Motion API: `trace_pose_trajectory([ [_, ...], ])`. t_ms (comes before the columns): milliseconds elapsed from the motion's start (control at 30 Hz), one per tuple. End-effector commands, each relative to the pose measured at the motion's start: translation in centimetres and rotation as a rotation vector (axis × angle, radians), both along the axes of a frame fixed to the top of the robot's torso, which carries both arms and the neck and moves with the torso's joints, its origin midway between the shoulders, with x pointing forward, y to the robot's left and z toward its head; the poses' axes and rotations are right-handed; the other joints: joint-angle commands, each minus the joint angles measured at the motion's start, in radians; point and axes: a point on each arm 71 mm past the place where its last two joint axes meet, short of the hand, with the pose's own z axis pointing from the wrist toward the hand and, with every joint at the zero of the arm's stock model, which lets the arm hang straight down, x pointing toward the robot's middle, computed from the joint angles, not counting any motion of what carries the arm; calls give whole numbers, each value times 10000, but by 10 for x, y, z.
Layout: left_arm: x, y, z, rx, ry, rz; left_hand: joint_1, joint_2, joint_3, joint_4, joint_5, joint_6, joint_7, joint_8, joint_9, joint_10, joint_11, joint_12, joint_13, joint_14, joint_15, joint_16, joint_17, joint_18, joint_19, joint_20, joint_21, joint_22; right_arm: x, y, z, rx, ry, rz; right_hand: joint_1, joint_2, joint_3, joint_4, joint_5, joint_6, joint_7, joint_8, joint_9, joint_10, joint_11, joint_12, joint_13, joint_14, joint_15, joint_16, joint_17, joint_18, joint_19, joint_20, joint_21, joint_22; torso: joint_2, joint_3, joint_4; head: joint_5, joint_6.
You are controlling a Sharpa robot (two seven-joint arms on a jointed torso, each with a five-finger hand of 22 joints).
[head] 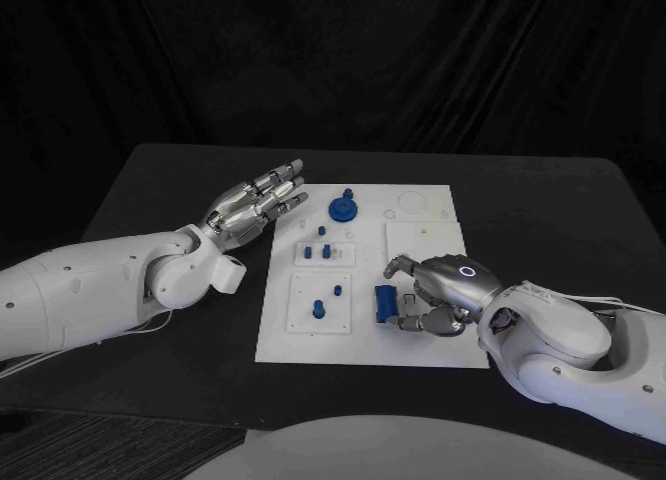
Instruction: Assemble the parts on the task board
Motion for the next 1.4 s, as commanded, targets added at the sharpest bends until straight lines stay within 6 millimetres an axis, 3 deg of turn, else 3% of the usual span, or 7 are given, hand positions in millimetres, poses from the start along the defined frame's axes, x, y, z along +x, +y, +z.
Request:
trace_pose_trajectory([
  [33,-1,-2,1,-182,-19,-90,7,59,70,1,31,-2,48,46,14,-1,74,-34,-14,-3,60,-37,-17,65,9,66,-43,10,1,0,0,92,-182,-20,165,34,46,-59,242,99,-3,47,-67,1048,-35,35,2628,569,24,3,130,91,95,30,30,1680,0,-2,2,19,0],
  [200,-1,-1,1,-181,-21,-83,7,62,73,0,35,7,61,51,16,-1,90,-34,-14,-3,60,-37,-17,68,10,69,-42,11,3,1,-1,-8,-144,2,427,85,120,-202,764,155,-6,100,-193,1048,-43,35,2628,575,20,21,164,88,97,23,40,1684,1,-1,1,27,0],
  [367,-1,-2,0,-191,-21,-99,7,63,74,-2,35,18,70,56,17,-1,98,-34,-14,-3,61,-37,-17,69,10,71,-42,10,5,2,-3,-103,-104,40,700,84,159,-413,516,188,-8,144,-293,1048,-44,35,2628,575,16,21,165,86,99,20,46,1687,2,-2,3,14,0],
  [667,-1,-3,0,-202,-15,-123,9,64,77,-4,38,34,78,62,20,-1,107,-34,-14,-3,62,-37,-17,71,10,73,-42,11,6,6,-5,-143,-80,123,812,141,-35,-580,-1391,301,4,366,-505,1048,-29,35,2628,590,29,62,232,71,125,31,125,1709,2,0,0,-3,0],
  [767,-1,-3,0,-200,-14,-120,9,64,77,-4,38,34,78,62,20,-1,107,-34,-14,-3,62,-37,-17,71,10,73,-42,11,6,8,-5,-151,-67,170,753,-56,-174,-447,-2349,286,-1,439,-592,1048,-31,35,2628,590,28,67,238,67,130,33,147,1714,1,0,-1,9,0],
  [1000,-1,-3,1,-201,-12,-118,9,64,77,-4,38,34,78,62,20,-1,107,-34,-14,-3,62,-37,-17,71,10,73,-42,11,6,9,-4,-16,-123,297,153,-1733,-1201,129,-4503,234,-25,575,-759,1048,-52,35,2628,597,10,98,292,54,138,12,210,1730,2,-1,2,20,0],
  [1400,-1,-3,1,-208,-21,-117,15,64,82,-14,45,43,94,68,21,-1,123,-34,-14,-3,67,-37,-17,74,14,81,-38,17,8,-12,13,1890,12,-475,-1819,-1893,-2072,154,-4457,676,-81,774,-811,1048,-100,35,2628,648,-31,244,542,16,193,-29,420,1785,-1,-1,-2,25,0],
])
